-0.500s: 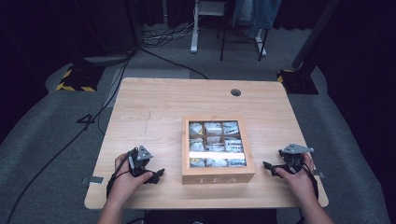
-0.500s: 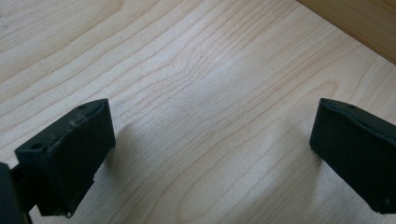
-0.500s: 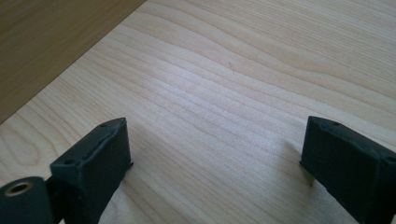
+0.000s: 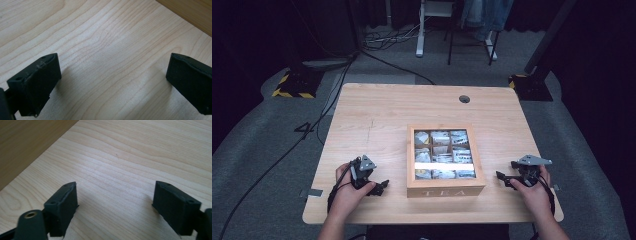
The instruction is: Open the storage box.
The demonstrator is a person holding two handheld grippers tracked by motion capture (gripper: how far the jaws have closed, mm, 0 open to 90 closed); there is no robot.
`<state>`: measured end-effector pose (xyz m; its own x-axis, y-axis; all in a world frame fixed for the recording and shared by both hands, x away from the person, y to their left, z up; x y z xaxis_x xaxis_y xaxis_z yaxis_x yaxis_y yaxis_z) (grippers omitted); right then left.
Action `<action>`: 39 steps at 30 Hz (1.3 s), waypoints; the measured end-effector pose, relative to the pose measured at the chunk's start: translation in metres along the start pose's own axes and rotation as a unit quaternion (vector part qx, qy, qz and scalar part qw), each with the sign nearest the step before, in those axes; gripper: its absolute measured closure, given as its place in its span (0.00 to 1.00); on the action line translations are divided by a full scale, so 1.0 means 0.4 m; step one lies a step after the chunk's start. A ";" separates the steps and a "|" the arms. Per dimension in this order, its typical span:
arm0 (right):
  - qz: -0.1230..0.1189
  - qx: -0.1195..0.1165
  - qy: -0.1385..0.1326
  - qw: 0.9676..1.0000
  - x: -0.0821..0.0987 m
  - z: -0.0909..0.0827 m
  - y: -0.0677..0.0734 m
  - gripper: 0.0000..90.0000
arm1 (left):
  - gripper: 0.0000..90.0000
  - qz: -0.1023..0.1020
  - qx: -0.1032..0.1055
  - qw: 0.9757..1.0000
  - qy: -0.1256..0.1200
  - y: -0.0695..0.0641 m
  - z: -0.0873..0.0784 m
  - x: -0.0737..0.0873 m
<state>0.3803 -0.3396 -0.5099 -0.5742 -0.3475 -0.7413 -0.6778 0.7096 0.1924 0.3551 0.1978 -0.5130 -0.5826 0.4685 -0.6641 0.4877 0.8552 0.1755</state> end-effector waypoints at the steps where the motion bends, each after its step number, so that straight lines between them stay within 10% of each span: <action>1: 0.006 -0.005 -0.003 1.000 -0.002 -0.006 -0.002 0.26 | 0.00 -0.002 0.005 1.000 0.002 0.000 0.000 0.000; 17: 0.015 0.021 -0.063 0.998 -0.033 -0.075 0.021 0.24 | 0.00 0.004 0.004 1.000 -0.001 0.005 0.003 -0.002; 39: -0.055 -0.066 -0.076 0.993 -0.112 -0.112 0.186 0.23 | 0.00 0.004 0.003 1.000 -0.001 0.005 0.003 -0.002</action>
<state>0.3349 -0.2986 -0.4335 -0.4242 -0.3139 -0.8494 -0.7923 0.5830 0.1802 0.3576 0.1989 -0.5130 -0.5778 0.4754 -0.6634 0.4970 0.8497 0.1761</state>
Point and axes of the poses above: each handheld gripper's, and its own axes: z roughly forward along the jaws, x roughly out of its underside, y roughly to its left, the point moved 1 cm from there along z, roughly forward along the jaws, and after that the axes turned 15 degrees about -x, right-handed, at the moved point
